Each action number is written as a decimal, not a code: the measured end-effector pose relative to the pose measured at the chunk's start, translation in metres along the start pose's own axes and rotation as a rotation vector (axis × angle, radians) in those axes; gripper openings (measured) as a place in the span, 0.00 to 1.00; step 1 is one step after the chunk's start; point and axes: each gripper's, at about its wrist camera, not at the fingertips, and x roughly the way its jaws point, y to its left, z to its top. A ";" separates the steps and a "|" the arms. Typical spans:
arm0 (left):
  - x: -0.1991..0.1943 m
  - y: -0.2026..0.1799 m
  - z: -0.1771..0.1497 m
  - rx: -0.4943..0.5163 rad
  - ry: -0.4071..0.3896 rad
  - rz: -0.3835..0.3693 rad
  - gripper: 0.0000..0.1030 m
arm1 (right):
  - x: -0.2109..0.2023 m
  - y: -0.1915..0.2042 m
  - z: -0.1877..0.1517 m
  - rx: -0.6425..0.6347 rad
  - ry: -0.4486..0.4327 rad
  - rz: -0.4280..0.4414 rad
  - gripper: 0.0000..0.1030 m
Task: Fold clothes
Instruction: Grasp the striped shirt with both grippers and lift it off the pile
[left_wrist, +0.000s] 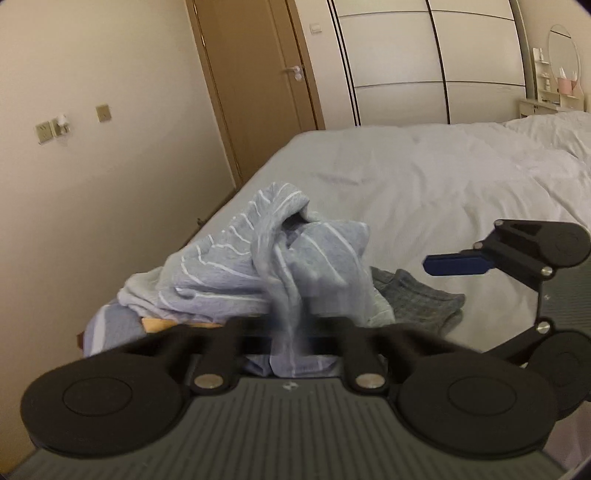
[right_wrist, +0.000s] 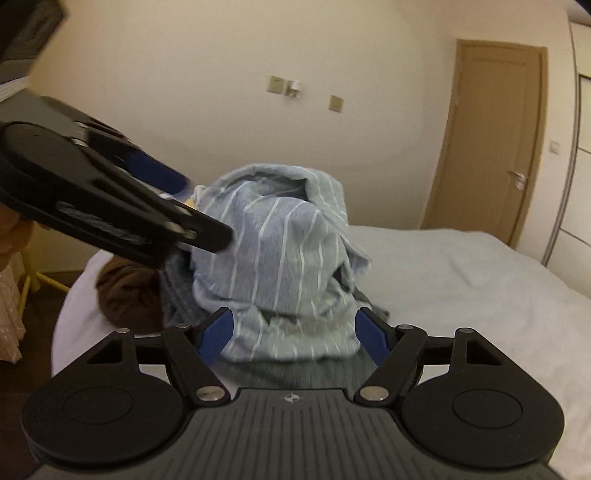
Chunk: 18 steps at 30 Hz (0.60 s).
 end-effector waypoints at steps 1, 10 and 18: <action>-0.003 0.002 0.002 0.000 -0.025 -0.008 0.03 | 0.007 -0.001 0.001 -0.001 -0.006 0.005 0.72; -0.048 -0.004 0.043 0.032 -0.172 -0.038 0.01 | 0.051 -0.003 0.019 0.014 -0.054 0.071 0.36; -0.135 -0.057 0.082 0.054 -0.393 -0.160 0.01 | -0.054 -0.038 0.047 0.027 -0.171 -0.093 0.00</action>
